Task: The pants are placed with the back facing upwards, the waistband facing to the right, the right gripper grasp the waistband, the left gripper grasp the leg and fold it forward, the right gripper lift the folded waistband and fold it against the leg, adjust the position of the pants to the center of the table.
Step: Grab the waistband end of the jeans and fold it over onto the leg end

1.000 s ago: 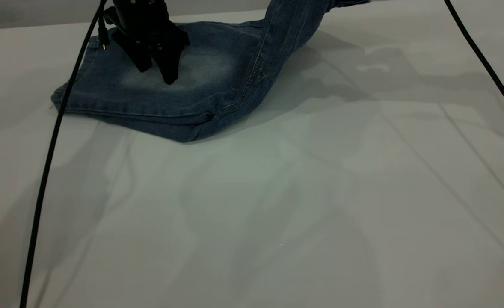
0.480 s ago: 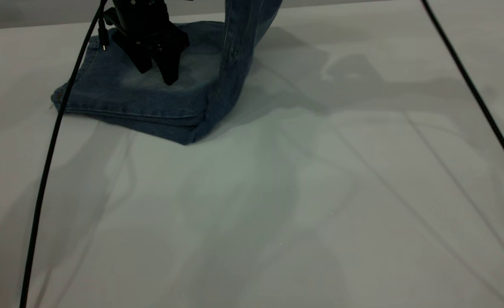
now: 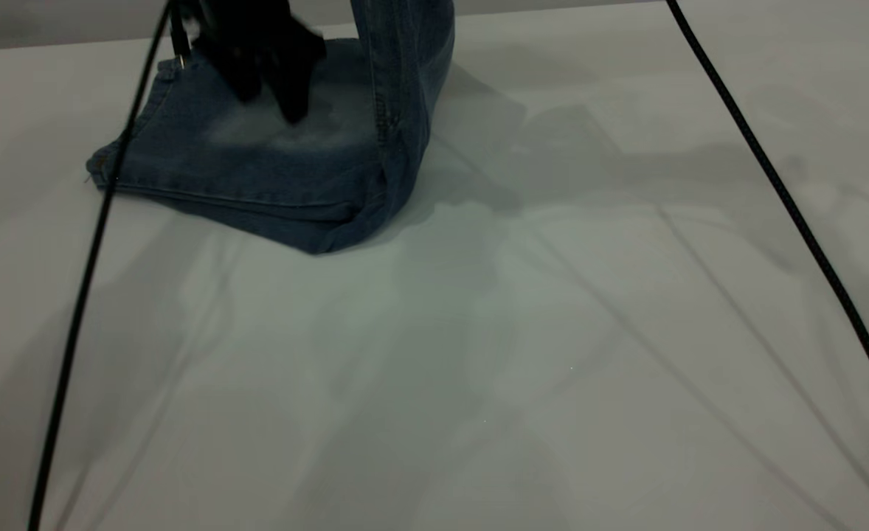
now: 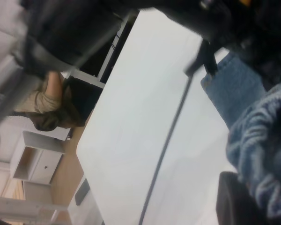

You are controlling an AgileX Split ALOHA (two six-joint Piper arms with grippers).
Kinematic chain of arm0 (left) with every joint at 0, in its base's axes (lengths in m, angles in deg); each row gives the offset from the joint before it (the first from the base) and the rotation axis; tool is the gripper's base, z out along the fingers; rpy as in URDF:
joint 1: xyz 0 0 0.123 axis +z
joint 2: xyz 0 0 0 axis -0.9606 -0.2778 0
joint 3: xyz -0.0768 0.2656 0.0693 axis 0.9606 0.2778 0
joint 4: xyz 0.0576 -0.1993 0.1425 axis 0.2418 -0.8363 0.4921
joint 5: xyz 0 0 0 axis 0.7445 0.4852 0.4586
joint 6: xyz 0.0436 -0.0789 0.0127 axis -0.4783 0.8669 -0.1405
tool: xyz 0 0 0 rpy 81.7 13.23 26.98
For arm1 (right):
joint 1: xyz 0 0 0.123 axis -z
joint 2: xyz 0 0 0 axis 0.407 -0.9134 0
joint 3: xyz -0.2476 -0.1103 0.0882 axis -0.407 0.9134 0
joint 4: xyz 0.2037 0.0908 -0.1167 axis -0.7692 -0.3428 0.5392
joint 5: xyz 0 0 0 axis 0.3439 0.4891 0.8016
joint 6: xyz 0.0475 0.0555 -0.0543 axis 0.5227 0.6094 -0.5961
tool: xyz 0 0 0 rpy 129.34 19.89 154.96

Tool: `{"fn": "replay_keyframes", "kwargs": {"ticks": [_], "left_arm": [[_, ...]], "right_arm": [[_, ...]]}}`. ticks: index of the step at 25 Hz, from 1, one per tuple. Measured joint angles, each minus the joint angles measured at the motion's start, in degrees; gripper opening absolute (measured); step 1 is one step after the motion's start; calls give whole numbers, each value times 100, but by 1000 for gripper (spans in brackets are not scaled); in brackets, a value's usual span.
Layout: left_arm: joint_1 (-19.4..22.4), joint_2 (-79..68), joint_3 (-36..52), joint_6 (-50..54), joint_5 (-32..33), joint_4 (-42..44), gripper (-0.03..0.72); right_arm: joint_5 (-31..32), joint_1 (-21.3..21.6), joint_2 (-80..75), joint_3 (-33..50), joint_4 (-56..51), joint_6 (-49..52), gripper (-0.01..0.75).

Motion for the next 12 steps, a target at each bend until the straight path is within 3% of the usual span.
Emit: {"fn": "replay_keyframes", "kwargs": {"ticks": [12], "left_arm": [[-5, 1412, -11, -272, 18, 123, 504]], "right_arm": [[-293, -58, 0, 0, -120, 15, 60]]}}
